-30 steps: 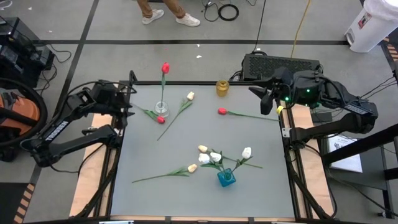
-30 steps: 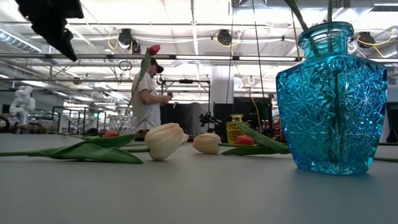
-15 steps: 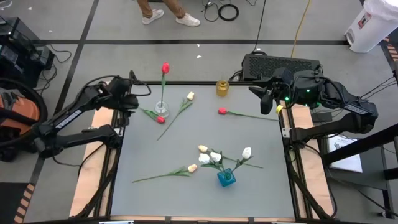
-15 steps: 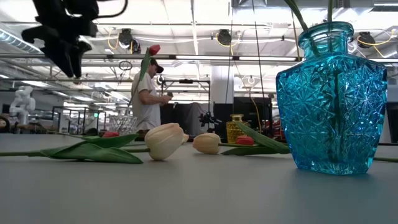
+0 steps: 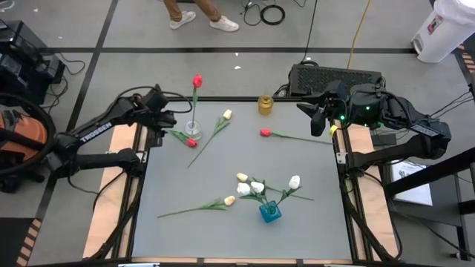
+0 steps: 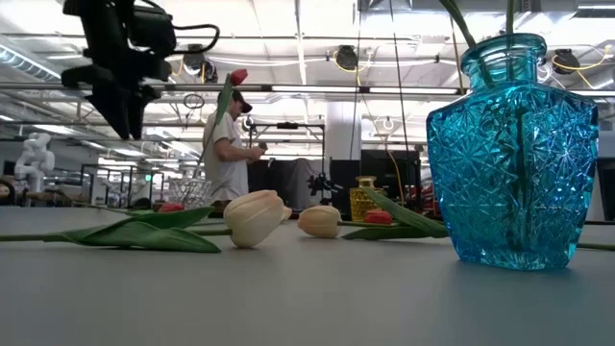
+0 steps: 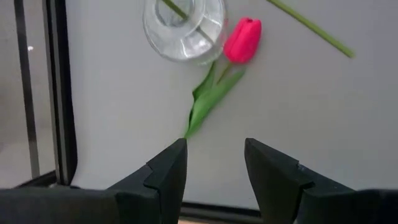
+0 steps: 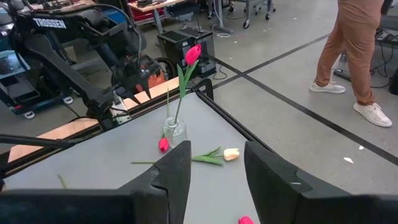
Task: Sort flowers into vase by color
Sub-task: Put the left red tulip into the transparent vase
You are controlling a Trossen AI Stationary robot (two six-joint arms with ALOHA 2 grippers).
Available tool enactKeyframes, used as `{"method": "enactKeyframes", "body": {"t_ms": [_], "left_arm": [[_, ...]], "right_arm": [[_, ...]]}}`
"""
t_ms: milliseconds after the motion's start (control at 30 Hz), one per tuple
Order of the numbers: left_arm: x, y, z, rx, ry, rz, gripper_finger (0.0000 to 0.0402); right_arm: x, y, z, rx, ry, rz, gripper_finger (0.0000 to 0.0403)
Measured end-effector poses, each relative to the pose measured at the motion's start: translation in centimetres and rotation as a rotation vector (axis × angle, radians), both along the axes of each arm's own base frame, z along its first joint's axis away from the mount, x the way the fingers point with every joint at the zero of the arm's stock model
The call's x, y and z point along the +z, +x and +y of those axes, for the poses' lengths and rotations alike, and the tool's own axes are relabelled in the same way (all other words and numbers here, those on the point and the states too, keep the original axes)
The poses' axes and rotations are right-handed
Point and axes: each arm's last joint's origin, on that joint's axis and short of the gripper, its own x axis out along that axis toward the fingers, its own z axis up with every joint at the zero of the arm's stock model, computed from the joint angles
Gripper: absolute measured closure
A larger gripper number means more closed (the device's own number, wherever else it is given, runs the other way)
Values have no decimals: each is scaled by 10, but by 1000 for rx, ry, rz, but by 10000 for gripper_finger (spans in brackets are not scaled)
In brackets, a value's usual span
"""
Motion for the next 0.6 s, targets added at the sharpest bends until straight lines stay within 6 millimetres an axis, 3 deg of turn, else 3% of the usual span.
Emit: {"method": "enactKeyframes", "body": {"t_ms": [600], "left_arm": [[-52,1,0,-105,-8,30,233]], "right_arm": [[0,0,0,-11,29,-14,261]]}}
